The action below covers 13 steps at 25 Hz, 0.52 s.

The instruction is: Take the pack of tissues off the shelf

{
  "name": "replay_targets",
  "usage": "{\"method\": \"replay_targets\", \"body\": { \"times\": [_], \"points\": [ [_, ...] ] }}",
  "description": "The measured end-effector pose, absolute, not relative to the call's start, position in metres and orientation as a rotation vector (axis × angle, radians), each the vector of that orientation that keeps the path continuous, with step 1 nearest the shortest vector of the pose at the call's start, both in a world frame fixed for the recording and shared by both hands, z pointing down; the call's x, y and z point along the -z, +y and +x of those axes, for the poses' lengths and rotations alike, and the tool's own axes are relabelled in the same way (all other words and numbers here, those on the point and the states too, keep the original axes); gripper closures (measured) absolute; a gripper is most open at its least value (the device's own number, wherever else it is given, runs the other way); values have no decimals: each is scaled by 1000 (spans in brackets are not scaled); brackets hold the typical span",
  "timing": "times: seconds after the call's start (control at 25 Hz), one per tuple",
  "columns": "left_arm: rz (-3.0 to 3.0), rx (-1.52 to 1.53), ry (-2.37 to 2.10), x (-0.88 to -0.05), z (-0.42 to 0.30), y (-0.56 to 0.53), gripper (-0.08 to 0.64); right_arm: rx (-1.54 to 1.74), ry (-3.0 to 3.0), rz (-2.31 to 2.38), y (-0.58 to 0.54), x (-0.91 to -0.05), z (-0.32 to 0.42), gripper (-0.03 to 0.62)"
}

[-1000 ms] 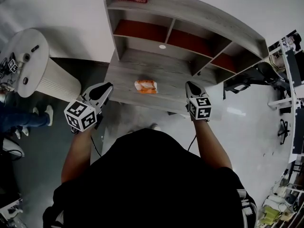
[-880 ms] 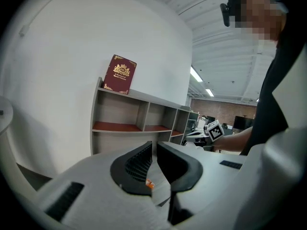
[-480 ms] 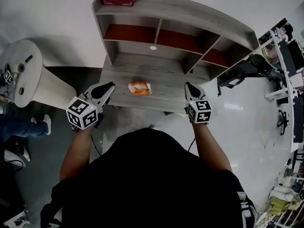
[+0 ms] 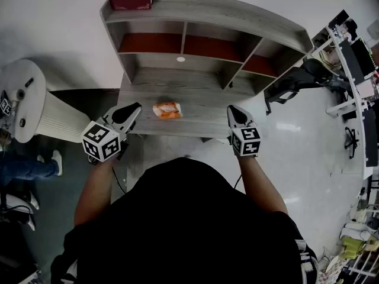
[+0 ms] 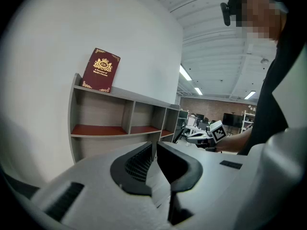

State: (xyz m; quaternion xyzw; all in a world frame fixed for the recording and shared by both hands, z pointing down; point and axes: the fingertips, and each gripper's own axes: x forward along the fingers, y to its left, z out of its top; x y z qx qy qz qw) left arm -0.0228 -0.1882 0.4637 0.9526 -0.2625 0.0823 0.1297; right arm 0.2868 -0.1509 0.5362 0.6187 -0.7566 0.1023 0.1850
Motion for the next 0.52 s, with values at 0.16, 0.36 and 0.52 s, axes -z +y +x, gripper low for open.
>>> {"method": "replay_targets", "body": {
  "times": [0.16,0.36,0.52],
  "points": [
    [2762,-241,-765,-466,-20,-186,515,-287,-2137,1748,-149,-534,290,582],
    [2754,-248,-768,-469,-18,-186,515,-294,-2148,1748,-148,-534,289,581],
    [2753,-238,-775,-468,-16,-188,515,-274,-2148,1738,-148,-532,290,581]
  ]
}}
